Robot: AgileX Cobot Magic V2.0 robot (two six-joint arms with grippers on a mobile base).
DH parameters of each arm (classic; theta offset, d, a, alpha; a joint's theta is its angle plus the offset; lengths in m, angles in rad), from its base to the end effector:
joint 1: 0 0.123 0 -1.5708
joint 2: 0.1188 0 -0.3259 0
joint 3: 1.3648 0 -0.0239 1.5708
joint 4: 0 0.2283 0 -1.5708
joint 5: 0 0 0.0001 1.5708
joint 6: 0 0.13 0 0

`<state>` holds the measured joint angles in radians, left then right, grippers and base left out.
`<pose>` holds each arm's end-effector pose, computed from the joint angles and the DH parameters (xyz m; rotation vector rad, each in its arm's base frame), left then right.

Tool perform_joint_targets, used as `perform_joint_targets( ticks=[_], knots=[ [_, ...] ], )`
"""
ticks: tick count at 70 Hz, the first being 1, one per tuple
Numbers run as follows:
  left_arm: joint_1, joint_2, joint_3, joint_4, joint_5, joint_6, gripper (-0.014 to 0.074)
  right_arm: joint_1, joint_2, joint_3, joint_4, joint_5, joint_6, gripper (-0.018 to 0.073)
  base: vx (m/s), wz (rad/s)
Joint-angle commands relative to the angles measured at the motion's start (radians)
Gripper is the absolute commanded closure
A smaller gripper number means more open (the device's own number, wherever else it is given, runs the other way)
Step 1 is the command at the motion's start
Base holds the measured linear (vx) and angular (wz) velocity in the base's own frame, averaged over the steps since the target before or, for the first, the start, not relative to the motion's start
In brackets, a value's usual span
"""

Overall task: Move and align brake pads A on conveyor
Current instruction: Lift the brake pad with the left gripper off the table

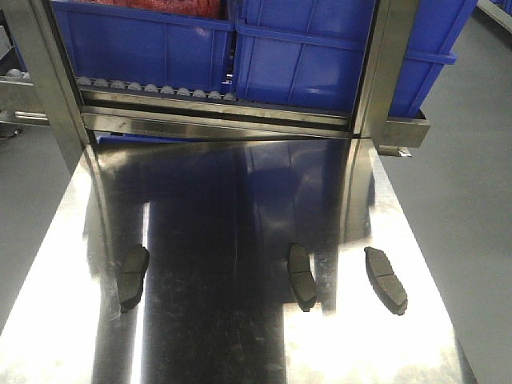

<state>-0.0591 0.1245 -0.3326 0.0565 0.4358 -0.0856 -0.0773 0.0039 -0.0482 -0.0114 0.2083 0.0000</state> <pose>0.0240 0.0017 0.2726 0.0034 1.7109 -0.0491 0.0292 -0.0026 0.2064 0.0563 1.6471 -0.0694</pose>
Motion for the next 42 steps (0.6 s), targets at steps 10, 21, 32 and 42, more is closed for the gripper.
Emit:
perform_joint_targets(
  ticks=[10,21,32,42],
  knots=[
    [-0.003,0.011,-0.026,0.0,-0.094,-0.001,0.045,-0.003,0.3,-0.381,-0.086,0.147,-0.027,0.0563,0.0,0.0],
    [-0.003,0.011,-0.026,0.0,-0.094,-0.001,0.045,-0.003,0.49,-0.548,-0.1,0.303,-0.051,0.0563,0.0,0.0],
    [-0.003,0.011,-0.026,0.0,-0.094,-0.001,0.045,-0.003,0.556,-0.579,-0.095,0.306,-0.051,0.0487,0.0,0.0],
    [-0.003,0.011,-0.026,0.0,-0.094,-0.001,0.045,-0.003,0.557,-0.579,-0.097,0.306,-0.054,0.0179,0.0,0.0]
  ],
)
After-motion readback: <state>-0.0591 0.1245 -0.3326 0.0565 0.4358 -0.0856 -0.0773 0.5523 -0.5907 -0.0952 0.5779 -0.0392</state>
